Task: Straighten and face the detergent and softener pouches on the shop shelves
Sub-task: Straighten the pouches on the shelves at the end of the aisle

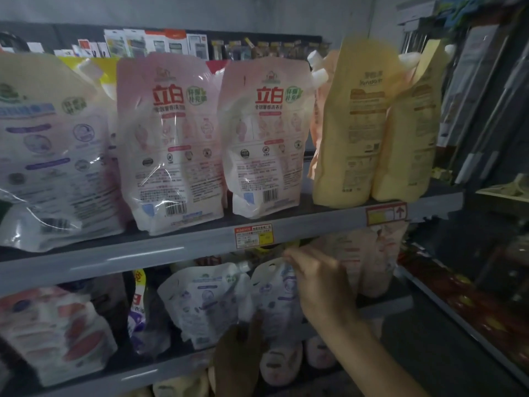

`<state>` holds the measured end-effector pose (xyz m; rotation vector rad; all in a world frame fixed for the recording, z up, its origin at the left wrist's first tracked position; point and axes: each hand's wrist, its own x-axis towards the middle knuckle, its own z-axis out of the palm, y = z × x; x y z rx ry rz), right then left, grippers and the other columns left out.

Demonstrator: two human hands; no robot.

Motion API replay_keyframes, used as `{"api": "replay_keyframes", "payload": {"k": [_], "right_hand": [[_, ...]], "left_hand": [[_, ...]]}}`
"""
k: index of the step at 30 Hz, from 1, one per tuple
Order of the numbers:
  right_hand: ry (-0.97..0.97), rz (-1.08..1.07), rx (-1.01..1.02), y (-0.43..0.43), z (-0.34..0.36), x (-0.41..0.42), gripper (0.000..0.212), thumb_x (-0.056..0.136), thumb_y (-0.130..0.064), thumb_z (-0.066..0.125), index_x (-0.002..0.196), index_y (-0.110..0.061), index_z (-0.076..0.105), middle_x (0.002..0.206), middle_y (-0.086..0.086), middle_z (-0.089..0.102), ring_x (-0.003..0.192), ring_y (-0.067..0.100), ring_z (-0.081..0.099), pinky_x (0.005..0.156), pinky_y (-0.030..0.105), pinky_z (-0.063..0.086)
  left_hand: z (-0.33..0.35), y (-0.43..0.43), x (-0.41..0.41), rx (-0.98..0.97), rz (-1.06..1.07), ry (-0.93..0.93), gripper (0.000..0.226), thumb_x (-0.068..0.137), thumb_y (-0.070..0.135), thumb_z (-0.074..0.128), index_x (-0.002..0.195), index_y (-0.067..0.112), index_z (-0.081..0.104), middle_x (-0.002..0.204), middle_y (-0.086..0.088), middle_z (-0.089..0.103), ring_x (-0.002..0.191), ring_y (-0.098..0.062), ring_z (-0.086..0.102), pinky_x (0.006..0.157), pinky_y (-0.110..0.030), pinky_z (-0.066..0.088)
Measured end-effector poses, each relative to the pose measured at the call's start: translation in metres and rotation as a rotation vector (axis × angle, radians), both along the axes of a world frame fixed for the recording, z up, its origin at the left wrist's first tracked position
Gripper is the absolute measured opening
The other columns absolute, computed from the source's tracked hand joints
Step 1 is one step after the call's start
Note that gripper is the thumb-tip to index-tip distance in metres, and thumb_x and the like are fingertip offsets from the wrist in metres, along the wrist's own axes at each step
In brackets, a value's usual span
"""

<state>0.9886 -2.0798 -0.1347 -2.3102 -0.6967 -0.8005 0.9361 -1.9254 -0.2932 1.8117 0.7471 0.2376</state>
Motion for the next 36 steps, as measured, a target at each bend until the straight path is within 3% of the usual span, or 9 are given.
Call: {"api": "replay_keyframes", "payload": {"k": [4,9,13,19,22,25,30,34,36], "right_hand": [[0.001,0.009,0.021,0.008,-0.01,-0.001,0.03,0.083,0.007,0.079,0.1,-0.018,0.078,0.091,0.0,0.073,0.078,0.018,0.071,0.063,0.025,0.056],[0.024,0.037,0.009,0.002,-0.019,0.013,0.03,0.082,0.006,0.078,0.101,-0.017,0.078,0.095,0.003,0.075,0.082,0.021,0.072,0.064,0.03,0.058],[0.044,0.095,-0.03,-0.002,-0.03,0.022,0.034,0.078,0.006,0.08,0.103,-0.016,0.078,0.099,0.003,0.075,0.087,0.02,0.072,0.069,0.027,0.057],[0.122,0.155,-0.083,-0.001,-0.052,0.04,0.037,0.08,0.009,0.072,0.107,-0.016,0.079,0.1,0.006,0.075,0.092,0.025,0.073,0.072,0.035,0.061],[0.131,0.134,-0.099,0.005,-0.059,0.047,0.027,0.081,-0.003,0.058,0.096,-0.014,0.078,0.092,0.008,0.074,0.084,0.026,0.073,0.066,0.039,0.061],[0.149,0.141,-0.091,0.009,-0.058,0.053,0.038,0.082,-0.017,0.037,0.091,-0.013,0.074,0.088,0.006,0.071,0.08,0.024,0.069,0.065,0.037,0.058],[0.176,0.132,-0.139,0.002,-0.055,0.068,0.031,0.085,-0.002,0.054,0.102,-0.018,0.074,0.092,0.005,0.072,0.084,0.024,0.069,0.069,0.038,0.057],[0.182,0.111,-0.171,0.002,-0.058,0.079,0.025,0.082,-0.001,0.06,0.094,-0.018,0.074,0.088,0.004,0.071,0.08,0.022,0.068,0.066,0.035,0.055],[0.175,0.112,-0.197,0.007,-0.06,0.08,0.021,0.08,-0.001,0.066,0.092,-0.018,0.073,0.086,0.004,0.071,0.079,0.022,0.068,0.064,0.03,0.051]], "left_hand": [[-0.02,-0.017,0.003,-0.003,-0.002,-0.059,0.023,0.086,0.048,0.082,0.081,0.028,0.072,0.072,0.018,0.075,0.078,-0.012,0.074,0.086,-0.041,0.062],[-0.037,-0.035,0.022,-0.129,0.024,-0.125,0.023,0.082,0.028,0.089,0.093,0.028,0.069,0.094,-0.006,0.077,0.08,-0.015,0.075,0.074,-0.038,0.062],[-0.039,-0.042,0.029,-0.241,0.016,-0.176,0.033,0.065,0.03,0.086,0.09,0.032,0.065,0.1,-0.011,0.072,0.082,-0.018,0.074,0.083,-0.055,0.063],[-0.041,-0.05,0.037,-0.374,-0.004,-0.189,0.05,0.07,0.025,0.091,0.109,0.016,0.061,0.109,-0.012,0.07,0.1,-0.03,0.072,0.091,-0.059,0.062],[-0.049,-0.048,0.038,-0.349,-0.029,-0.194,0.052,0.072,0.021,0.091,0.112,0.016,0.059,0.109,-0.018,0.069,0.098,-0.031,0.072,0.092,-0.06,0.059],[-0.052,-0.047,0.038,-0.35,-0.056,-0.213,0.048,0.081,0.01,0.088,0.117,0.019,0.058,0.111,-0.017,0.068,0.099,-0.03,0.072,0.09,-0.055,0.058],[-0.046,-0.048,0.042,-0.355,-0.082,-0.187,0.038,0.093,-0.002,0.076,0.122,0.019,0.06,0.116,-0.007,0.068,0.099,-0.021,0.07,0.095,-0.056,0.058],[-0.037,-0.049,0.049,-0.449,-0.156,-0.145,0.058,0.096,0.007,0.076,0.143,0.029,0.049,0.135,0.0,0.06,0.119,-0.022,0.066,0.103,-0.053,0.056],[-0.034,-0.048,0.051,-0.39,-0.158,-0.163,0.044,0.09,0.018,0.082,0.12,0.042,0.061,0.123,-0.001,0.064,0.11,-0.017,0.068,0.1,-0.048,0.057]]}}
